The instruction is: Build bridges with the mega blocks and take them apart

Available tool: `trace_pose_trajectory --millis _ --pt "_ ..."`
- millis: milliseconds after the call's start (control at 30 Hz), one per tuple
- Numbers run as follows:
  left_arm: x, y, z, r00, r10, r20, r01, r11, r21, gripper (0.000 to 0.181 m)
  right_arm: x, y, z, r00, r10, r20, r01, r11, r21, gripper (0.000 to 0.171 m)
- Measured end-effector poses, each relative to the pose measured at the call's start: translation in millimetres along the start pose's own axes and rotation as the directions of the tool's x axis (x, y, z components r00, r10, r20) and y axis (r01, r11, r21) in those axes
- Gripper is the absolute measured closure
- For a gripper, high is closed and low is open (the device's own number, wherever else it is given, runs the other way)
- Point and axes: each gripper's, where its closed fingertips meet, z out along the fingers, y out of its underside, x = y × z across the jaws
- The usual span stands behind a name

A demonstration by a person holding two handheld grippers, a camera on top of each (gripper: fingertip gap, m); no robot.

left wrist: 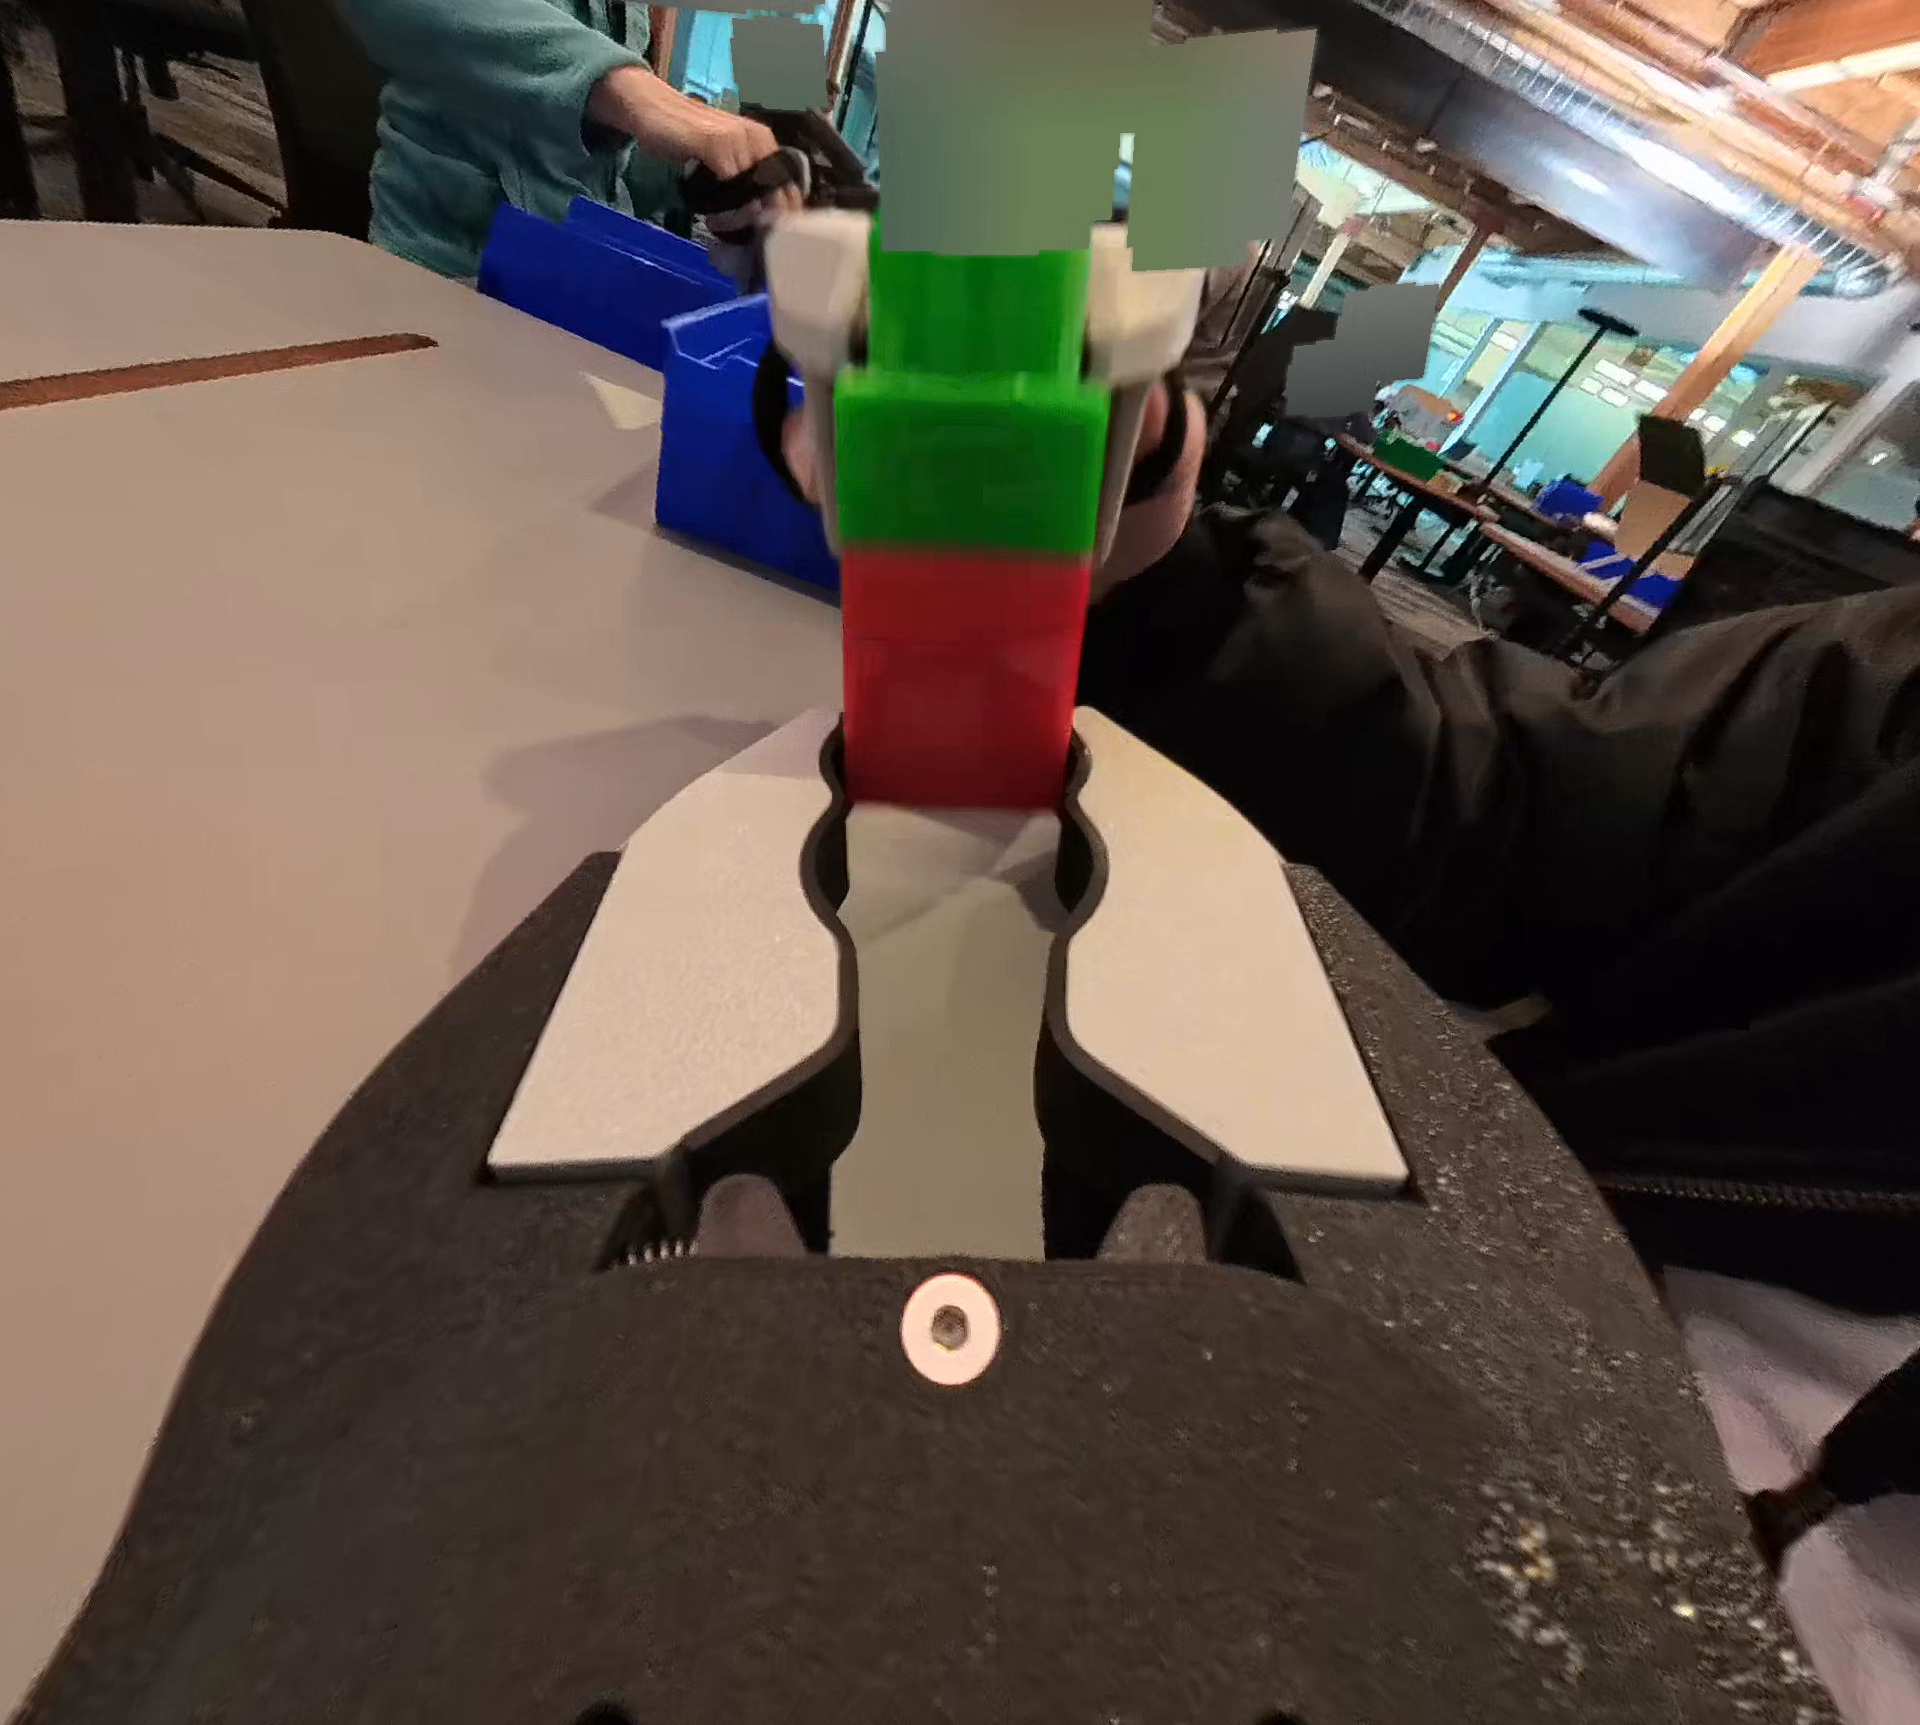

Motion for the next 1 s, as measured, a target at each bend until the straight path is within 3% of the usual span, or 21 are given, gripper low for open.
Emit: trace_pose_trajectory --millis 100,200,367,567,667,800,1000 --pt "4 6 6 1.0 0.019 -0.02 -0.02 0.999 -0.028 0.136 -2 -16 -4 0.998 -0.043 -0.045 0.045 0.998 0.037 0.144" --pt "6 -1 8 1.0 0.013 -0.019 -0.012 1.0 0.012 0.117 -6 -6 3 0.999 -0.052 -0.016 0.051 0.998 -0.024 0.144" --pt "-1 -4 6 0.996 0.075 0.049 -0.075 0.997 -0.001 0.138 -2 7 13 0.999 -0.04 -0.011 0.039 0.997 -0.062 0.144" --pt "-5 1 4 0.993 0.095 0.067 -0.093 0.995 -0.036 0.14 -3 11 17 0.998 -0.059 -0.014 0.057 0.996 -0.073 0.144" --pt "-2 4 4 0.995 0.082 0.053 -0.08 0.996 -0.048 0.141 -2 3 13 0.997 -0.069 -0.04 0.067 0.995 -0.068 0.124" --pt "-2 9 6 0.995 0.085 0.047 -0.081 0.994 -0.079 0.141 -8 -3 12 0.998 -0.068 -0.004 0.068 0.996 -0.064 0.153" --pt "-2 12 8 0.994 0.098 0.054 -0.091 0.99 -0.108 0.141 -7 0 10 0.998 -0.064 -0.002 0.064 0.994 -0.087 0.154"
